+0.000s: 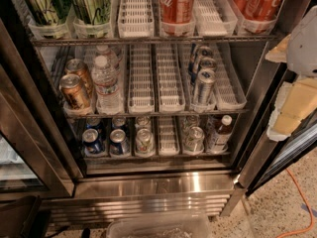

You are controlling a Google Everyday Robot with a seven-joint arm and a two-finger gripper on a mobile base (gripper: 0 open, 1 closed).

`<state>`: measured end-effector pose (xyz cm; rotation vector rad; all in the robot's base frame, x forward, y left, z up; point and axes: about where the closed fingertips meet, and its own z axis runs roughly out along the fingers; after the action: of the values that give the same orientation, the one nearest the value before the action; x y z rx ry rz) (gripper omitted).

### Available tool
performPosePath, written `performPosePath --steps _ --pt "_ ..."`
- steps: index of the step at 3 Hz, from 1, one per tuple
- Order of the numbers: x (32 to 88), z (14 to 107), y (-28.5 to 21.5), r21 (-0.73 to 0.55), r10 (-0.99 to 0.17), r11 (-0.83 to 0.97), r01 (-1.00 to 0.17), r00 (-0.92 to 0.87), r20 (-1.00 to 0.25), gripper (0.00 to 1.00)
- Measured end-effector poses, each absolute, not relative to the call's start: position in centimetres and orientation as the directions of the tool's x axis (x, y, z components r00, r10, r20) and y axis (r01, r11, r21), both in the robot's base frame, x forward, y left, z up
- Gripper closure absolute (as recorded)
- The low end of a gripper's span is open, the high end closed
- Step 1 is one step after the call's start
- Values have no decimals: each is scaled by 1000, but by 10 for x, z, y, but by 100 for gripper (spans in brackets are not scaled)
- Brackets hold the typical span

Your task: Pick 7up can from bottom shelf of fridge

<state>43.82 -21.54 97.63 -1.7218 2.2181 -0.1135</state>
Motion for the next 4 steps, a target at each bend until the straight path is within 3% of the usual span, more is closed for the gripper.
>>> performPosePath --steps 2,4 --pt "433 958 -214 -253 -951 271 -929 -219 -217 0" --pt "408 832 -218 -173 -928 304 -937 -250 -275 0"
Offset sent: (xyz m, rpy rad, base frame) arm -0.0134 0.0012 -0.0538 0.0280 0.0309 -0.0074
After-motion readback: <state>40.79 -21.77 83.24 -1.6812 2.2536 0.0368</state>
